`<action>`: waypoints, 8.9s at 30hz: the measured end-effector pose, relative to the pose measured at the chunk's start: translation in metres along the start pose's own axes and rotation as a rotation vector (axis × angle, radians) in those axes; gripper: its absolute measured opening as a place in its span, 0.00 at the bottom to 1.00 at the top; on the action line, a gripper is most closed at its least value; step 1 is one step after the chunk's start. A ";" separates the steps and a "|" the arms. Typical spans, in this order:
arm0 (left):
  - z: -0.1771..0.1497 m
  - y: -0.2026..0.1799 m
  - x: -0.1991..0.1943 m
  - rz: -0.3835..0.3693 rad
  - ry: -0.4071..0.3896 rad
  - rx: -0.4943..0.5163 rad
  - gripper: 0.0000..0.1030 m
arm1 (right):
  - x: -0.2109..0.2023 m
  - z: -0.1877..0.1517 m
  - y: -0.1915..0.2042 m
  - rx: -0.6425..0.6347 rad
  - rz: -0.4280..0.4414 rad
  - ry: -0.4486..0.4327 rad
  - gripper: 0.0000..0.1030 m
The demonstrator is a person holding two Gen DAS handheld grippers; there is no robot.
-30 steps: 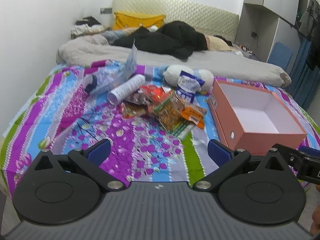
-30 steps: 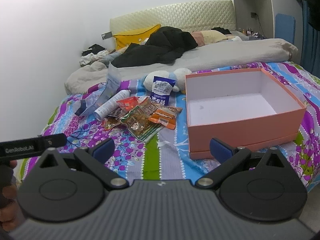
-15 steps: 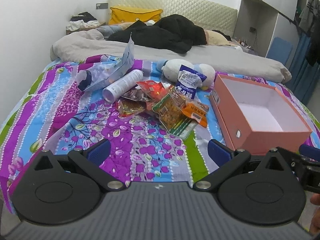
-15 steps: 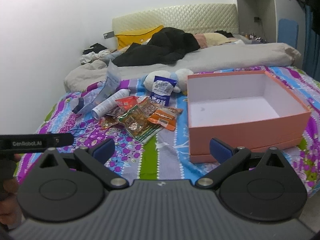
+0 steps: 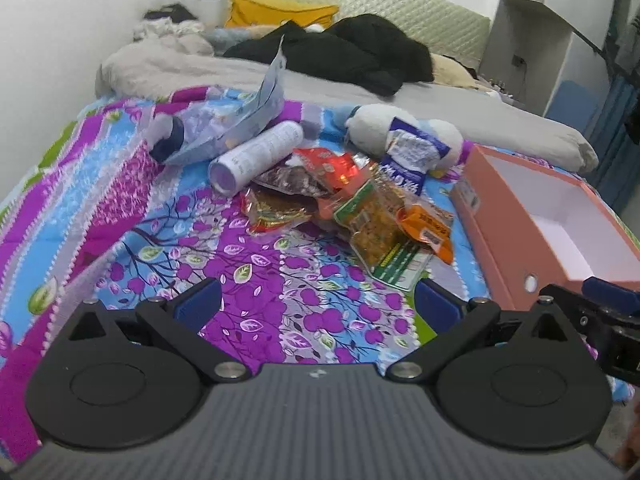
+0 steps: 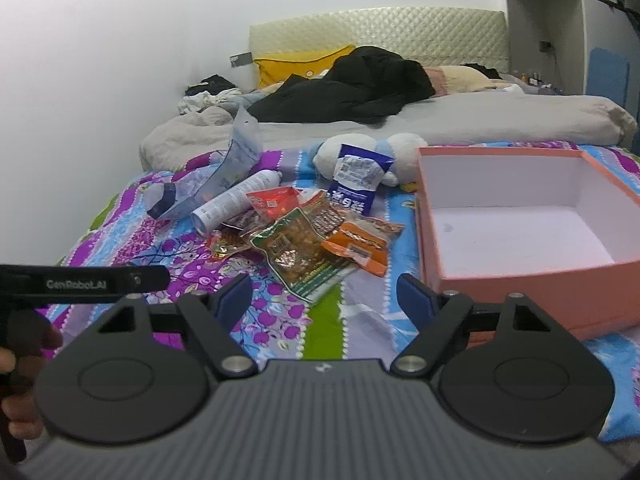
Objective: Organize snacks
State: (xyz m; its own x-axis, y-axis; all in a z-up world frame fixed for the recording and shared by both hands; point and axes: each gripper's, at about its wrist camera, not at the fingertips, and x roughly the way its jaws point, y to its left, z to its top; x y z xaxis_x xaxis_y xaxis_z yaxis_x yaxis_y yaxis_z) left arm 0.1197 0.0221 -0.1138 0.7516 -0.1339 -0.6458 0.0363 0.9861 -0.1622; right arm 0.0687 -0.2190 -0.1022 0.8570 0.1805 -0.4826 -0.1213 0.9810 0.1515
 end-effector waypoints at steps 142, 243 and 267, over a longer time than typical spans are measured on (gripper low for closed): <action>-0.050 -0.008 0.076 -0.127 0.289 0.158 0.36 | 0.063 -0.060 -0.018 -0.124 -0.072 0.241 0.69; 0.008 -0.075 -0.074 -0.295 0.039 -0.042 0.13 | -0.071 0.015 -0.014 -0.066 -0.118 0.057 0.66; 0.060 -0.167 -0.020 -0.382 0.082 0.068 0.13 | -0.055 0.040 -0.095 0.025 -0.254 0.071 0.66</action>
State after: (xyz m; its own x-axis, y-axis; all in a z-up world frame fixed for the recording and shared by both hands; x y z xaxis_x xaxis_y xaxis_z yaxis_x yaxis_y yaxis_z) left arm 0.1383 -0.1345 -0.0292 0.6207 -0.4970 -0.6064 0.3484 0.8677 -0.3546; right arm 0.0529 -0.3250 -0.0557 0.8209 -0.0655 -0.5673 0.1058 0.9936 0.0384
